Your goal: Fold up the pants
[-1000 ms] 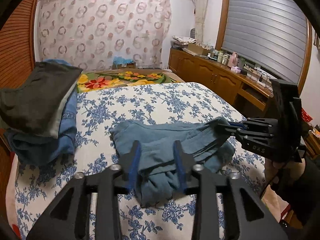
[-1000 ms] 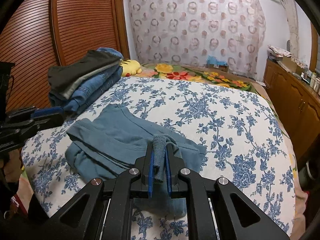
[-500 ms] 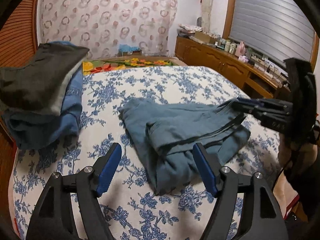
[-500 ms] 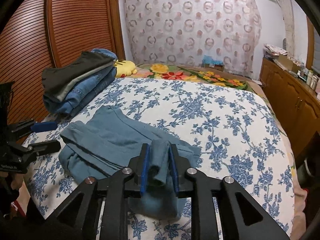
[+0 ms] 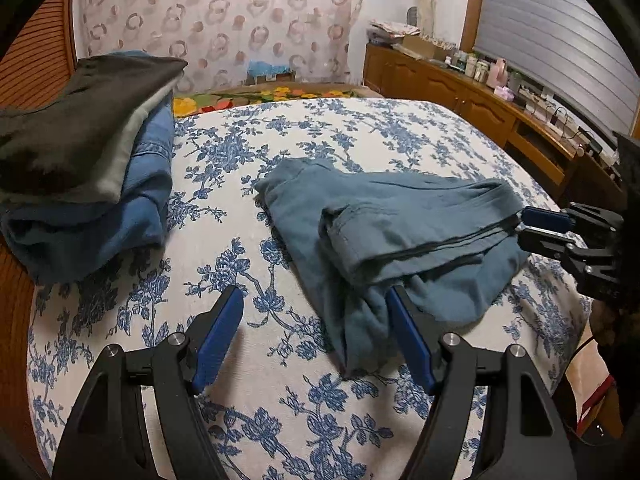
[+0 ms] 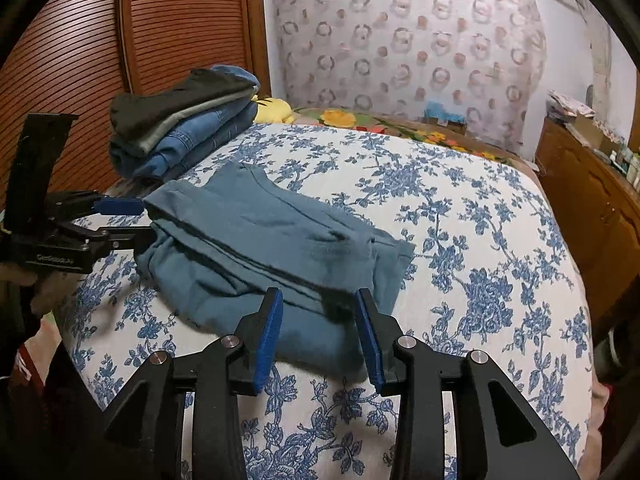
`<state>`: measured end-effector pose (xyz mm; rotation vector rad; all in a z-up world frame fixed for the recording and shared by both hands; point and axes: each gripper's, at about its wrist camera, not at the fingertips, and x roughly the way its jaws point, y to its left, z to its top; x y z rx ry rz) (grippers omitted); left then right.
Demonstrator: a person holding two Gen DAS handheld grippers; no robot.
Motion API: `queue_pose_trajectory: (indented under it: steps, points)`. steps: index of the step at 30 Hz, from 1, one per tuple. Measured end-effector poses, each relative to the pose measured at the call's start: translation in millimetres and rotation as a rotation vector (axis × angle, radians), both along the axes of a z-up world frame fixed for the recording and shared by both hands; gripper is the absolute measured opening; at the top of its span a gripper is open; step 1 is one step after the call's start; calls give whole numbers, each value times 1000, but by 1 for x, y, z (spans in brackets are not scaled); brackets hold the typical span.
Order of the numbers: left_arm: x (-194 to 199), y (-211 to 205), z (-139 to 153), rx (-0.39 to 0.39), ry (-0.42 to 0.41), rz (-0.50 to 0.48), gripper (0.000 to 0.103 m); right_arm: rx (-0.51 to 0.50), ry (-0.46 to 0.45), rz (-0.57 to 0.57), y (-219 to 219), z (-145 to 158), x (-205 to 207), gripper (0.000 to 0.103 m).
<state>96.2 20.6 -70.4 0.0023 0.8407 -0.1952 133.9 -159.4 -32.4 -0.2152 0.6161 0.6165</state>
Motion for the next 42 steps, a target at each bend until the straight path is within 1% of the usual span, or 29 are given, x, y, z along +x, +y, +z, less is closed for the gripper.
queue_pose_trajectory:
  steps: [4, 9, 13, 15, 20, 23, 25, 28, 32, 37, 39, 42]
  points:
    - [6, 1, -1, 2, 6, 2, 74, -17, -3, 4, -1, -1, -1, 39]
    - [17, 0, 4, 11, -9, 9, 74, -63, 26, 1, 5, -6, 12, 39]
    - [32, 2, 6, 13, -9, 19, 74, -98, 23, 6, 12, -5, 21, 39]
    - [39, 3, 7, 8, -7, 26, 74, -89, 11, 7, 12, 1, 21, 39]
    - [56, 5, 8, -3, -12, 56, 74, -30, -4, 29, 5, 16, 10, 39]
    - [61, 6, 8, 1, -14, 66, 74, -35, -8, 50, 2, 14, 6, 46]
    - [64, 5, 8, 7, -17, 72, 74, -60, -2, 57, 5, 9, 7, 47]
    - [66, 7, 7, 5, -15, 81, 74, -102, 21, 51, 10, 2, 16, 47]
    - [67, 8, 4, 1, -15, 88, 74, -159, 11, 24, 20, 1, 33, 47]
    - [64, 12, 6, -26, -32, 96, 74, -135, 9, -20, 32, 14, 68, 47]
    - [61, 12, 9, -41, -40, 88, 74, -145, -7, -61, 35, 16, 82, 47]
    - [53, 13, 14, -63, -53, 64, 74, -137, 9, -122, 34, 15, 96, 47]
